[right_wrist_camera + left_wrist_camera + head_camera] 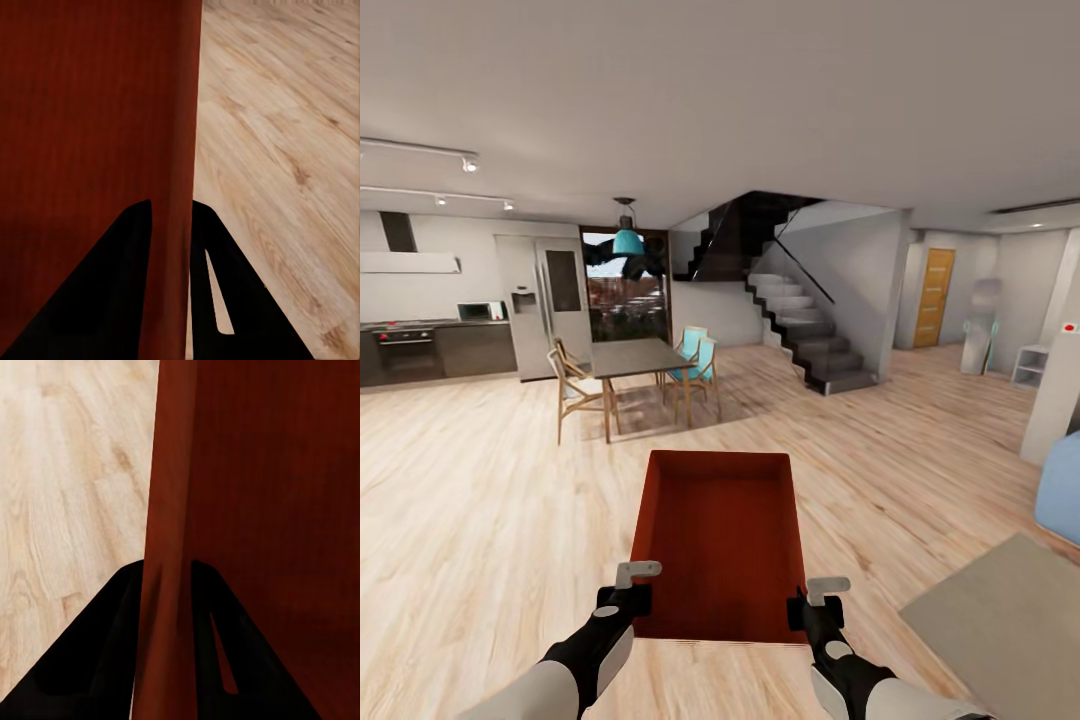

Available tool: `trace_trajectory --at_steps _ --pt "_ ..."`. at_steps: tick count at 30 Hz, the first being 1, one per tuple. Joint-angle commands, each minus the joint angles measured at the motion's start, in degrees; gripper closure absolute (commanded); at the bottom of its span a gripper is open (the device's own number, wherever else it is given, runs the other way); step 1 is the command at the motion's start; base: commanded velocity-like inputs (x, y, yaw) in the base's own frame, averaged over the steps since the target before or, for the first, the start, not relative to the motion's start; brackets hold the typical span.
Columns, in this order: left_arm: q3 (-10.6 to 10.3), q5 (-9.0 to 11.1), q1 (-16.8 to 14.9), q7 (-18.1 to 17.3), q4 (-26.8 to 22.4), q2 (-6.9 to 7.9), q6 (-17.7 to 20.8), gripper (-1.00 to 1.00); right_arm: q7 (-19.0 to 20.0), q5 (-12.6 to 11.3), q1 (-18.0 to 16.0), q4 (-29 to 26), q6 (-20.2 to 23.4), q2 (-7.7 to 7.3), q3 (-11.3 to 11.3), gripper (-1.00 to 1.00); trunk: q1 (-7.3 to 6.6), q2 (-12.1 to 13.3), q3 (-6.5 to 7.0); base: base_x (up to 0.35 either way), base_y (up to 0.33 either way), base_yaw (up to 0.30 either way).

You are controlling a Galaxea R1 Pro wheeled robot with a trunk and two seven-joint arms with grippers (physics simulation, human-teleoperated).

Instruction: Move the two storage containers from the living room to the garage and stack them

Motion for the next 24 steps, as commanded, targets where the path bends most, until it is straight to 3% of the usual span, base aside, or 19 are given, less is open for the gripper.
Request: trace_trajectory --at_steps 1,24 --pt "1.03 -0.34 -0.02 3.3 0.13 -0.01 -0.17 1.0 0.0 0.64 -0.08 -0.42 -0.97 0.04 -2.91 1.0 0.04 -0.07 -0.1 0.322 0.0 0.0" --pt "1.09 -0.34 -0.02 3.3 0.05 0.01 -0.17 1.0 0.0 0.53 -0.08 -0.42 -0.97 0.03 -2.91 1.0 0.04 -0.07 -0.1 0.322 0.0 0.0"
